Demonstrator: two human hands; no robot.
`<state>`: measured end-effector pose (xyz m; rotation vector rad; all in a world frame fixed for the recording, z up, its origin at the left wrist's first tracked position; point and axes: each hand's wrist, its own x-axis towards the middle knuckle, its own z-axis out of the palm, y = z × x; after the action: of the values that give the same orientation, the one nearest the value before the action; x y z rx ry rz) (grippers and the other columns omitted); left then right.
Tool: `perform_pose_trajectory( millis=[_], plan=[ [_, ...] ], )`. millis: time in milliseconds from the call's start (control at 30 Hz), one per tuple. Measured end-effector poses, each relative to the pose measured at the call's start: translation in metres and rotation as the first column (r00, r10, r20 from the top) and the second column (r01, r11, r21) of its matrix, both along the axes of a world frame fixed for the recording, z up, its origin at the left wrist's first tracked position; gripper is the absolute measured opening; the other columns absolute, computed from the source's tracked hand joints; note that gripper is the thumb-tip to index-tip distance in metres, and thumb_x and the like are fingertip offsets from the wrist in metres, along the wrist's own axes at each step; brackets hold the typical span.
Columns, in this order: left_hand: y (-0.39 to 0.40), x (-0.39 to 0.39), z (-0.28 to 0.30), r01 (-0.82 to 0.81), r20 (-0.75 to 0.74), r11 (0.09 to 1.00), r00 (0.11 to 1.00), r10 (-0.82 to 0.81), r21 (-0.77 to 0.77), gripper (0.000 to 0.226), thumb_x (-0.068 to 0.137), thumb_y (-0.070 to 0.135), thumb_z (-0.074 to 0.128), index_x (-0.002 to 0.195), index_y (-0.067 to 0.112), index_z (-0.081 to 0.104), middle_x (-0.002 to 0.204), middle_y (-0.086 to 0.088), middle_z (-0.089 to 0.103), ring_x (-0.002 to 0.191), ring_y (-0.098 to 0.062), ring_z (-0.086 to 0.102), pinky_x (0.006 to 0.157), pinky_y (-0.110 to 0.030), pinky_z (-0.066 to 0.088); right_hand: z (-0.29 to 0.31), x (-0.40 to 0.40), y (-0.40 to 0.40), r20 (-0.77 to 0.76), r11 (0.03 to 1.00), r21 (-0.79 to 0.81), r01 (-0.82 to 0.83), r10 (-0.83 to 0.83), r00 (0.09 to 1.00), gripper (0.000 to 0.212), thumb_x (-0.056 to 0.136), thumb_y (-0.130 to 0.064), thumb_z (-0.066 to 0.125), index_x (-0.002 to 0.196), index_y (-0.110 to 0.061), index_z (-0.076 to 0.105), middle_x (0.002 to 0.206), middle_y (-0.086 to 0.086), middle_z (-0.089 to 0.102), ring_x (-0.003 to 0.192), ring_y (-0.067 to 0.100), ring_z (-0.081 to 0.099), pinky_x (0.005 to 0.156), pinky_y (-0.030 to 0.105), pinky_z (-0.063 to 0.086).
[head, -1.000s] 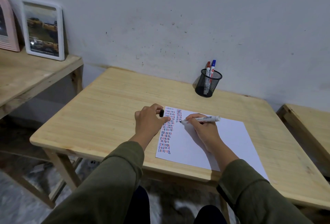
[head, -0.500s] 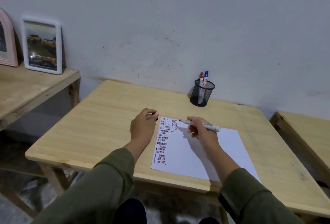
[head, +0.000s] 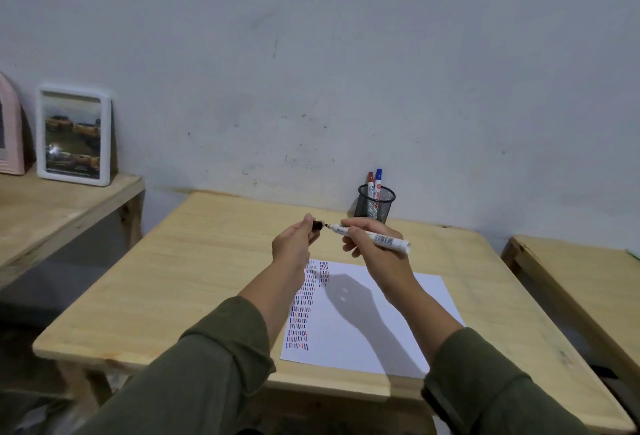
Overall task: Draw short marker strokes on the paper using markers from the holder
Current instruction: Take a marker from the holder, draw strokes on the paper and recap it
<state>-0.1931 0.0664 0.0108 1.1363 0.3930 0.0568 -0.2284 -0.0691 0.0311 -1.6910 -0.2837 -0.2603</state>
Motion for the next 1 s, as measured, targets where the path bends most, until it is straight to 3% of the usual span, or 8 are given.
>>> perform_pose_trajectory(
  millis=[267,433,567,633,733,833,933,1000],
  plan=[
    [-0.009,-0.01,0.014,0.061,0.013,0.998,0.998,-0.061,-0.014,0.017,0.09,0.027,0.06,0.076,0.019,0.063,0.073,0.007,0.063,0.071,0.001,0.06,0.058,-0.02,0.034,0.0,0.0,-0.004,-0.014,1.0,-0.004,0.002,-0.002,1.0,0.016,0.087,-0.01,0.058,0.09,-0.015,0.073,0.075,0.0,0.072,0.067,0.012,0.065,0.065,0.025,0.052],
    [-0.014,-0.012,0.02,0.094,0.013,0.996,0.995,-0.094,0.002,0.019,0.088,0.031,0.063,0.073,0.02,0.062,0.078,0.005,0.065,0.077,-0.004,0.061,0.061,-0.02,0.036,0.002,0.001,-0.005,0.012,0.999,-0.044,-0.004,0.004,1.0,0.017,0.088,-0.011,0.058,0.091,-0.017,0.073,0.08,0.001,0.072,0.069,0.011,0.066,0.068,0.028,0.053],
    [-0.015,-0.013,0.024,0.154,-0.033,0.987,0.988,-0.153,0.052,0.02,0.087,0.038,0.062,0.075,0.023,0.061,0.094,0.005,0.068,0.094,-0.007,0.057,0.077,-0.027,0.035,0.003,0.0,-0.01,0.065,0.993,-0.119,-0.005,0.012,0.998,0.018,0.089,-0.011,0.057,0.096,-0.015,0.073,0.088,-0.002,0.073,0.072,0.009,0.067,0.068,0.022,0.052],
    [-0.016,-0.011,0.026,0.187,-0.045,0.982,0.981,-0.187,-0.004,0.017,0.087,0.036,0.063,0.078,0.022,0.061,0.09,0.006,0.067,0.093,-0.006,0.056,0.081,-0.027,0.034,0.004,-0.001,-0.01,0.076,0.992,-0.125,-0.012,0.022,0.997,0.02,0.09,-0.01,0.055,0.099,-0.013,0.073,0.089,-0.002,0.072,0.072,0.007,0.066,0.067,0.019,0.05],
    [-0.021,-0.01,0.028,0.193,-0.04,0.974,0.979,-0.199,-0.116,0.019,0.088,0.03,0.063,0.073,0.02,0.06,0.063,0.01,0.063,0.074,-0.002,0.054,0.063,-0.02,0.032,0.005,0.0,-0.007,0.034,1.0,-0.018,-0.003,0.004,0.999,0.022,0.09,-0.009,0.052,0.093,-0.015,0.074,0.085,-0.001,0.072,0.071,0.01,0.065,0.068,0.02,0.051],
    [-0.024,-0.008,0.028,0.19,-0.017,0.966,0.981,-0.195,-0.173,0.021,0.09,0.026,0.061,0.07,0.019,0.058,0.039,0.015,0.058,0.068,0.001,0.051,0.059,-0.018,0.029,0.005,-0.001,0.0,-0.046,0.978,0.207,0.005,0.005,0.999,0.027,0.091,-0.007,0.049,0.085,-0.016,0.074,0.078,0.004,0.07,0.067,0.015,0.061,0.069,0.024,0.053],
    [-0.025,-0.006,0.026,0.178,-0.003,0.975,0.984,-0.18,-0.129,0.016,0.088,0.026,0.064,0.074,0.018,0.062,0.047,0.015,0.064,0.071,0.003,0.055,0.059,-0.018,0.028,0.004,0.0,-0.002,-0.082,0.963,0.271,0.006,0.017,0.996,0.026,0.091,-0.007,0.048,0.089,-0.012,0.073,0.079,0.009,0.069,0.067,0.018,0.06,0.07,0.028,0.052],
    [-0.026,-0.004,0.024,0.161,0.019,0.985,0.987,-0.16,-0.066,0.011,0.089,0.025,0.062,0.082,0.016,0.065,0.065,0.01,0.067,0.075,0.004,0.056,0.058,-0.02,0.028,0.004,0.001,-0.008,-0.103,0.972,0.232,-0.042,0.068,0.992,0.018,0.087,-0.013,0.056,0.091,-0.015,0.074,0.082,0.009,0.069,0.073,0.019,0.063,0.074,0.029,0.052]
  ],
)
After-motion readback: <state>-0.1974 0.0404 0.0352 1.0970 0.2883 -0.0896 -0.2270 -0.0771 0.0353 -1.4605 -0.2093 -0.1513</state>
